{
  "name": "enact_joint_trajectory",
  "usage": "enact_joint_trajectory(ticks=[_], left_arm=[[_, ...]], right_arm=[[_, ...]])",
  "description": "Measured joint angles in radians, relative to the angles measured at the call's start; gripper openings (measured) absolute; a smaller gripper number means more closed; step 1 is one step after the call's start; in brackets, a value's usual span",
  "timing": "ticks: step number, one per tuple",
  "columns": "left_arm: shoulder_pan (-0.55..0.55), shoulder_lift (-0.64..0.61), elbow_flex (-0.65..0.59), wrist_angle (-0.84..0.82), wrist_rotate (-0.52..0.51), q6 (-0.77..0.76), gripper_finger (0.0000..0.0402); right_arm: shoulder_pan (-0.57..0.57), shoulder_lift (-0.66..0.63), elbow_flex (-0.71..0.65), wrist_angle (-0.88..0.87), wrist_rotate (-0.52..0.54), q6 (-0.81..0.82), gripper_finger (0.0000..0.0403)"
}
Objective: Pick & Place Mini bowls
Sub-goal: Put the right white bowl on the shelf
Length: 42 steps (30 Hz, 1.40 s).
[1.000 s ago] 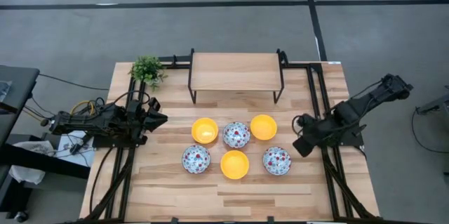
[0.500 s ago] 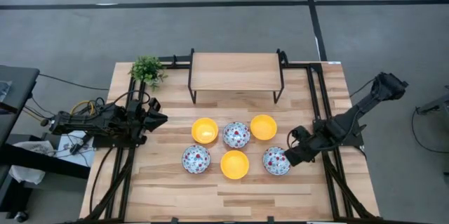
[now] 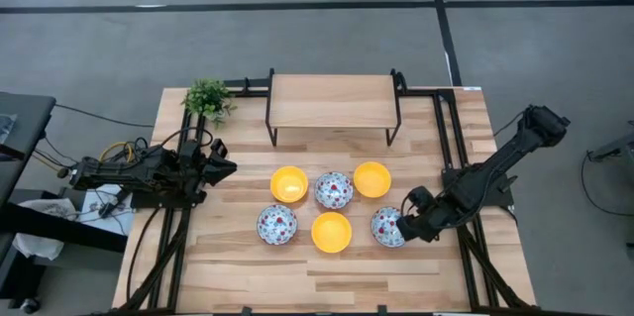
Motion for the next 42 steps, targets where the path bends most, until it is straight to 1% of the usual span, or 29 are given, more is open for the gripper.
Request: enact_joint_trajectory(ticks=[5,12,22,30,35,42], left_arm=[[0.000,0.000,0.000,0.000,0.000,0.000,0.0049],[0.000,0.000,0.000,0.000,0.000,0.000,0.0049],[0.000,0.000,0.000,0.000,0.000,0.000,0.0049],[0.000,0.000,0.000,0.000,0.000,0.000,0.0049],[0.000,0.000,0.000,0.000,0.000,0.000,0.0049],[0.000,0.000,0.000,0.000,0.000,0.000,0.0049]], right_arm=[[-0.002,0.050,0.000,0.037,0.039,0.003,0.0153],[-0.002,0.089,0.000,0.055,0.042,0.024,0.0137],[-0.002,0.092,0.000,0.062,0.041,0.027,0.0092],[-0.002,0.092,0.000,0.080,0.038,0.027,0.0065],[-0.002,0.091,0.000,0.082,0.035,0.027,0.0056],[-0.002,0.091,0.000,0.090,0.014,0.023,0.0056]])
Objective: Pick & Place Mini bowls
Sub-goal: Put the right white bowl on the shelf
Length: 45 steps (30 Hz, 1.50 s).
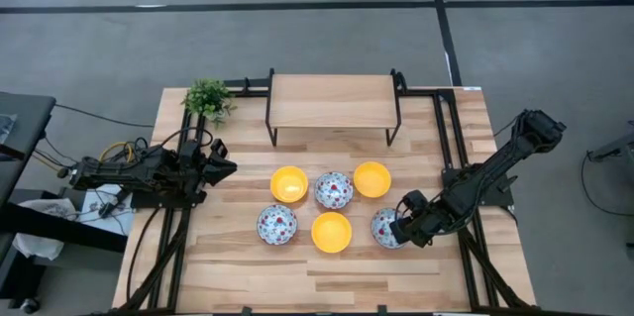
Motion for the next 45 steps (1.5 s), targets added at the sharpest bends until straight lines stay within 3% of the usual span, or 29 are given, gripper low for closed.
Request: enact_joint_trajectory(ticks=[16,22,33,38,45], left_arm=[[0.000,0.000,0.000,0.000,0.000,0.000,0.0049],[0.000,0.000,0.000,0.000,0.000,0.000,0.0049],[0.000,0.000,0.000,0.008,0.000,0.000,0.0049],[0.000,0.009,0.000,0.035,0.000,0.000,0.0049],[0.000,0.094,0.000,0.166,0.000,0.000,0.0049]], right_arm=[[0.000,0.000,0.000,0.021,-0.006,-0.023,0.0055],[0.000,-0.003,0.003,0.024,-0.001,-0.060,0.0011],[-0.024,-0.003,0.007,0.018,0.002,-0.085,0.0004],[-0.041,0.002,0.070,-0.057,0.056,-0.152,0.0001],[-0.086,0.002,0.262,-0.213,0.158,-0.264,0.0001]])
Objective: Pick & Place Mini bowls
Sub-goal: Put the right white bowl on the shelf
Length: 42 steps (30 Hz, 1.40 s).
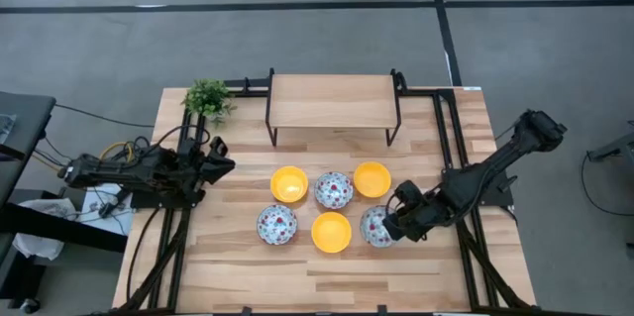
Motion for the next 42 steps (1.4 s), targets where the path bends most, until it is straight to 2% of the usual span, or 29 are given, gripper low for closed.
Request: enact_joint_trajectory(ticks=[5,11,17,20,24,28,31,36,42], left_arm=[[0.000,0.112,0.000,0.149,0.000,0.000,0.0049],[0.000,0.272,0.000,0.341,0.000,0.000,0.0049],[0.000,0.438,0.026,0.416,0.000,0.013,0.0049],[0.000,0.516,0.091,0.416,0.000,0.111,0.0049],[0.000,0.614,0.196,0.418,-0.009,0.331,0.0049],[0.000,0.713,0.290,0.408,-0.108,0.510,0.0049],[0.000,0.787,0.353,0.371,-0.223,0.622,0.0049],[0.001,0.899,0.431,0.369,-0.416,0.669,0.0049],[-0.004,1.001,0.515,0.362,-0.446,0.738,0.0049]], right_arm=[[-0.054,0.000,0.149,-0.082,0.086,-0.120,0.0001],[-0.155,0.023,0.302,-0.087,0.309,-0.343,0.0000],[-0.291,0.133,0.441,-0.086,0.491,-0.595,0.0000],[-0.340,0.194,0.499,-0.077,0.597,-0.679,0.0000],[-0.371,0.254,0.550,-0.048,0.706,-0.755,0.0000],[-0.372,0.294,0.590,0.004,0.802,-0.818,0.0000],[-0.362,0.324,0.615,0.034,0.890,-0.845,0.0000],[-0.337,0.340,0.642,0.081,1.046,-0.890,0.0000],[-0.333,0.340,0.643,0.203,1.132,-1.016,0.0000]])
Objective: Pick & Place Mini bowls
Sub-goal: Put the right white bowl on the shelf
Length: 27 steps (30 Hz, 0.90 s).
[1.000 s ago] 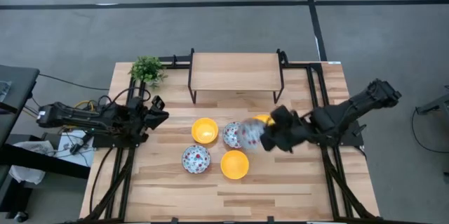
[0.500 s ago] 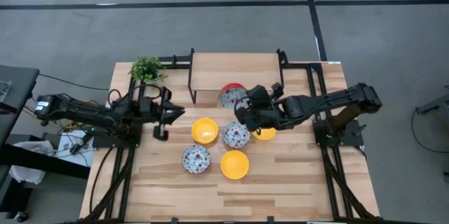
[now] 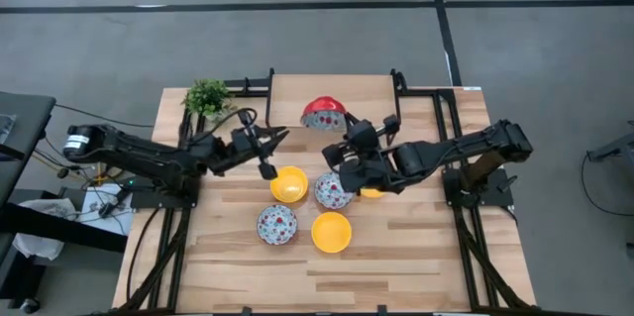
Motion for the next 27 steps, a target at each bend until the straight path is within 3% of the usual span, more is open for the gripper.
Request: enact_joint_trajectory(ticks=[11,15,27], left_arm=[[0.000,0.027,0.081,-0.081,-0.065,0.056,0.0075],[-0.001,0.027,0.081,-0.081,-0.145,0.051,0.0087],[-0.023,0.022,0.100,-0.097,-0.192,-0.023,0.0087]], right_arm=[[0.003,0.030,-0.001,0.190,0.030,-0.236,0.0000],[0.003,0.037,-0.001,0.236,0.033,-0.270,0.0000],[0.007,0.072,0.000,0.415,0.092,-0.476,0.0000]])
